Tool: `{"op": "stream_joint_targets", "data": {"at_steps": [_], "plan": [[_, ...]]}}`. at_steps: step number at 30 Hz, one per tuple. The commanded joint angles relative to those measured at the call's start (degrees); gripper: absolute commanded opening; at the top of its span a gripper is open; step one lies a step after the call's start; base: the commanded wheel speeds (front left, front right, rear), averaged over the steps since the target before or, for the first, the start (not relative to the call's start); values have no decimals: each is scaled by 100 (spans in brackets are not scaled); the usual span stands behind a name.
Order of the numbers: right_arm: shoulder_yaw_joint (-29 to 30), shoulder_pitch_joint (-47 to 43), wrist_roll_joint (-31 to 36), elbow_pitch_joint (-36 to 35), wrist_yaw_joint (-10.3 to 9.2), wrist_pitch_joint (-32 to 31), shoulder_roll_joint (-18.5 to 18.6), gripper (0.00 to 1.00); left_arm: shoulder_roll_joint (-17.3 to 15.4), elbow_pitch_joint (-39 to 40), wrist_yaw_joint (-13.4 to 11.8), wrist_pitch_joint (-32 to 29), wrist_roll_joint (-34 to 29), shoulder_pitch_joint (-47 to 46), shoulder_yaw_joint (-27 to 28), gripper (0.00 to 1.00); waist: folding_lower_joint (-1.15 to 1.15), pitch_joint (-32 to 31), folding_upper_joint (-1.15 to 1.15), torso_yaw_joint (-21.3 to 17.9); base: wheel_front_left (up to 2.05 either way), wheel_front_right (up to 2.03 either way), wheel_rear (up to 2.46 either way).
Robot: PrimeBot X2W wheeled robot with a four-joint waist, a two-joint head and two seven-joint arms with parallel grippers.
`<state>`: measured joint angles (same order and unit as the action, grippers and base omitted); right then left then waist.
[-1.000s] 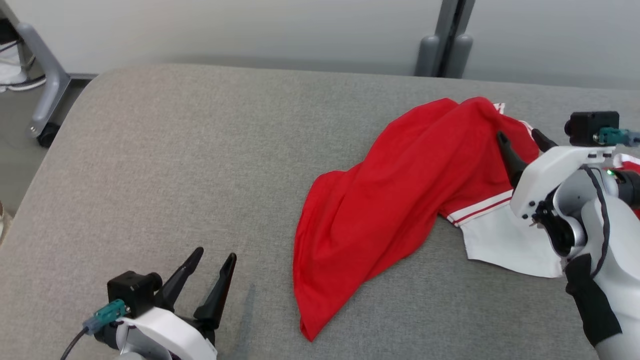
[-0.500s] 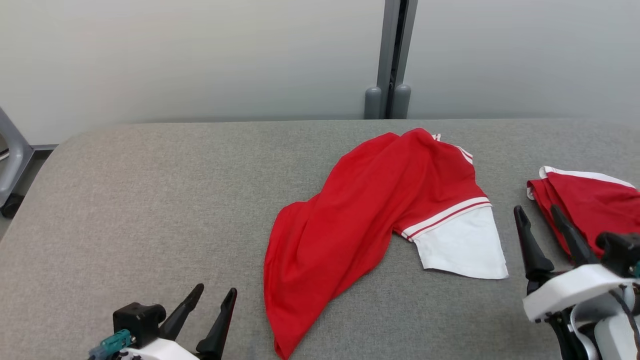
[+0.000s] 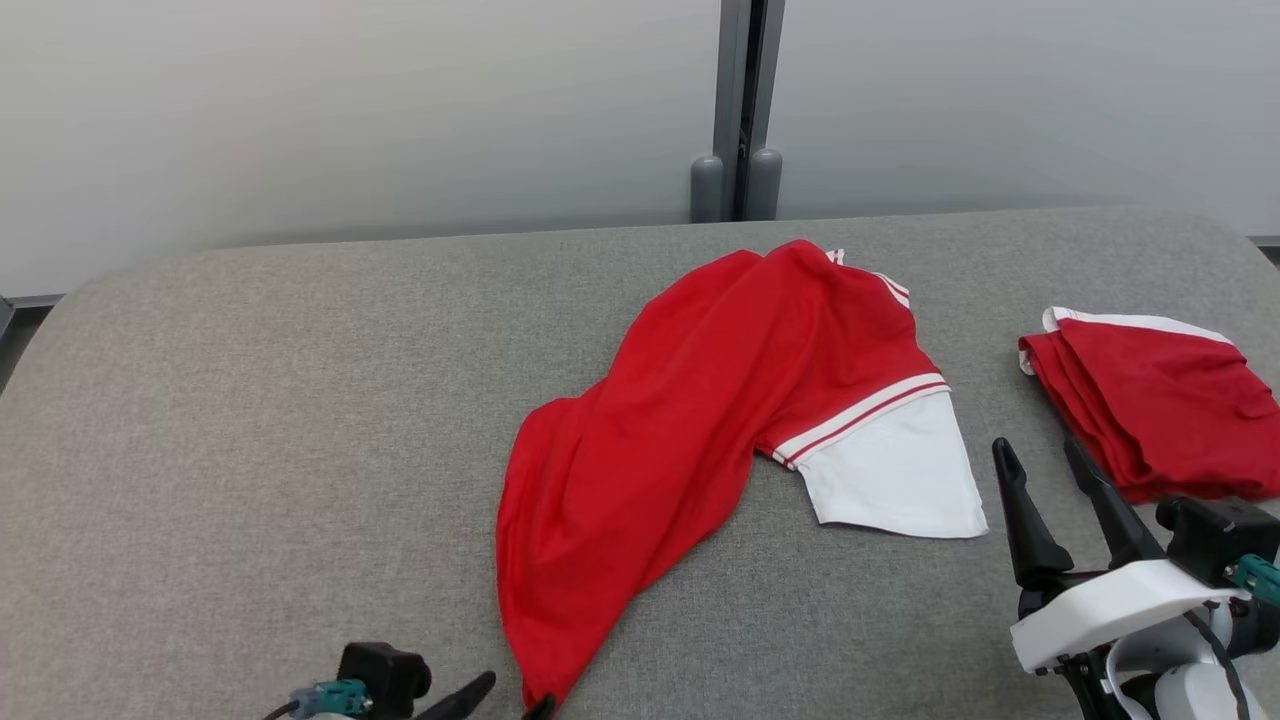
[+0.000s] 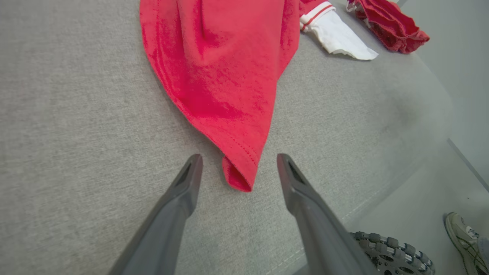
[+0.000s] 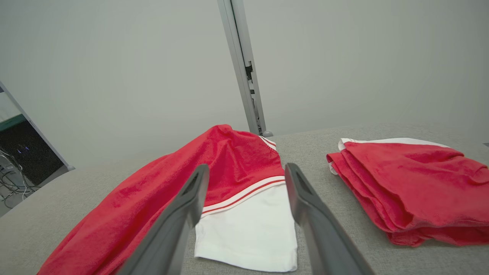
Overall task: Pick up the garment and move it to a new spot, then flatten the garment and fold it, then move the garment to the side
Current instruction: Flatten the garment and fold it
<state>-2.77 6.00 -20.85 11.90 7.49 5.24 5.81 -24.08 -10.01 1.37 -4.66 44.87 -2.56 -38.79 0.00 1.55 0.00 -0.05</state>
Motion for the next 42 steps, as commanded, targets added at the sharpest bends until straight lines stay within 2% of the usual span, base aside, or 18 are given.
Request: {"op": "stream_joint_targets", "data": {"at_steps": [1, 3, 5, 9, 12, 13, 14, 16, 21, 26, 30, 33, 36, 39, 42], "plan": [[0, 72, 28, -42, 1, -23, 8, 100, -3, -23, 13, -176, 53, 26, -61, 100, 0, 54, 0, -47, 0, 0, 0], [-4, 99, 60, -62, 1, -26, -18, 100, -28, -90, -29, -320, -14, -47, -141, 100, 0, 110, 0, -89, 0, 0, 0], [-21, 131, 79, -75, 1, -30, -44, 100, 54, -166, 35, -383, 41, -96, -198, 100, 0, 153, 0, -142, 0, 0, 0], [20, 167, 118, -90, 1, -13, -86, 100, 114, -308, 149, -318, 48, -236, -213, 100, 0, 251, 0, -214, 0, 0, 0], [28, 190, 143, -79, 1, -7, -103, 100, 179, -427, 152, -291, 59, -298, -204, 100, 0, 305, 0, -245, 0, 0, 0], [15, 200, 144, -72, 1, -5, -109, 100, 189, -514, 139, -285, 46, -345, -196, 97, 0, 324, 0, -266, 0, 0, 0], [5, 198, 162, -62, 1, -1, -114, 100, 196, -590, 143, -297, 21, -390, -205, 69, 0, 336, 0, -285, 0, 0, 0], [-7, 233, 176, -53, 1, 4, -132, 100, 220, -693, 187, -264, 30, -470, -191, 0, 0, 365, 0, -328, 0, 0, 0], [52, 245, 206, -59, 1, 36, -171, 100, 323, -306, 496, -398, 776, -510, -70, 0, 0, 416, 0, -411, 0, 0, 0], [58, 298, 236, -59, 1, 57, -197, 100, -76, 403, 597, -748, 1240, -931, 117, 0, 0, 526, 0, -547, 0, 0, 0], [58, 356, 257, -47, 1, 67, -225, 100, -324, 639, 607, -935, 1482, -1492, 437, 0, 0, 678, 0, -725, 0, 0, 0], [38, 416, 278, -41, 1, 81, -247, 100, -390, 432, 515, -1026, 1561, -1984, 712, 0, 0, 854, 0, -883, 0, 0, 0], [7, 461, 298, -19, 1, 73, -260, 100, -222, -1, 458, -1126, 1747, -2523, 896, 0, 0, 1067, 0, -1031, 0, 0, 0], [-82, 589, 310, -16, 1, 93, -274, 100, -29, -569, 509, -1230, 2026, -3089, 1075, 0, 0, 1309, 0, -1196, 0, 0, 0], [-185, 689, 311, 0, 1, 134, -277, 100, 78, -1268, 488, -998, 1925, -3675, 1227, 0, 0, 1518, 0, -1356, 0, 0, 0]]}}
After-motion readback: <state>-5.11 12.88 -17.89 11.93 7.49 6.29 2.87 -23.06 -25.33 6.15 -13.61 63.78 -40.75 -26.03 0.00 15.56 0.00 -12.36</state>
